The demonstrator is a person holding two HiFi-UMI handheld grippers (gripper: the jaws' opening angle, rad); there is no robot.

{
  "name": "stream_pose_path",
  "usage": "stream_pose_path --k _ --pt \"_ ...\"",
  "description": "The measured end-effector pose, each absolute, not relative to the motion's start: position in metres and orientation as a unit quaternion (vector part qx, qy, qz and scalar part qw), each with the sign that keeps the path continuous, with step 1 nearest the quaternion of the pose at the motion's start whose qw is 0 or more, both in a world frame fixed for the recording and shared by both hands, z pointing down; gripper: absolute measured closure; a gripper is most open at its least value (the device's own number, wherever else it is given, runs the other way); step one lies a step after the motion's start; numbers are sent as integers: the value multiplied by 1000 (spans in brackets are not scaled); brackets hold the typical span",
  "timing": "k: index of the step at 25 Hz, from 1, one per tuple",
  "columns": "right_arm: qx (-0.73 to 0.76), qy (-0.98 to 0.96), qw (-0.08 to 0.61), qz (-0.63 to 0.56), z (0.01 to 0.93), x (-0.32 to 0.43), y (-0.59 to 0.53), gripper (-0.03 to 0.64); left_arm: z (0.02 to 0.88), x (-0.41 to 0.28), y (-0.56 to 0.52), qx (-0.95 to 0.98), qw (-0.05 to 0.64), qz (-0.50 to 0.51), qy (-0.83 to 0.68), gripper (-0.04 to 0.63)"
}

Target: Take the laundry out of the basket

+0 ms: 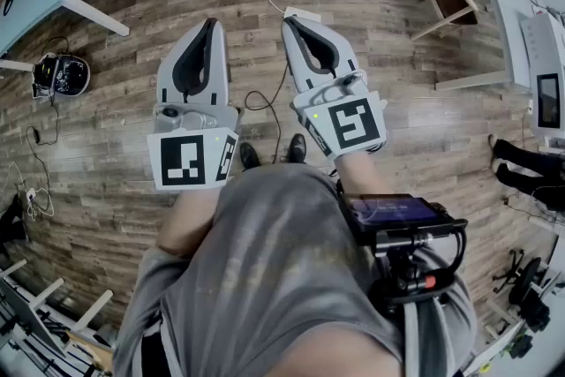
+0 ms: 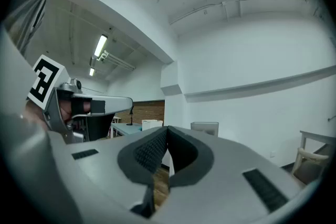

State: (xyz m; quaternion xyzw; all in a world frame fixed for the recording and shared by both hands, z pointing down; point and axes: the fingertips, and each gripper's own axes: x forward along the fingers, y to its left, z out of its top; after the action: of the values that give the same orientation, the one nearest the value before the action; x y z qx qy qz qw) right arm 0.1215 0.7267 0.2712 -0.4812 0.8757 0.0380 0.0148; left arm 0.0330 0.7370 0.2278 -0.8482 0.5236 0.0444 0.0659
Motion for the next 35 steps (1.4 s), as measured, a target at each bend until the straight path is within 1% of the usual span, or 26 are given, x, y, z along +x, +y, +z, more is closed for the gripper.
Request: stream_pose_path --k 9,13,17,23,29,35 --pt "-478 877 17 35 279 166 726 609 235 77 739 -844 66 31 532 588" --pt "-483 875 6 37 287 176 719 609 240 79 736 -837 57 28 543 588" --pt "-482 876 9 8 297 173 707 609 251 61 726 -831 43 26 554 588" --pt "-501 865 14 3 296 159 667 609 254 24 688 -832 38 36 553 588" --pt "-511 859 26 4 290 112 618 609 251 -19 642 -840 43 53 538 588" --pt "-508 861 17 25 283 54 577 609 247 -75 600 -839 43 74 537 588"
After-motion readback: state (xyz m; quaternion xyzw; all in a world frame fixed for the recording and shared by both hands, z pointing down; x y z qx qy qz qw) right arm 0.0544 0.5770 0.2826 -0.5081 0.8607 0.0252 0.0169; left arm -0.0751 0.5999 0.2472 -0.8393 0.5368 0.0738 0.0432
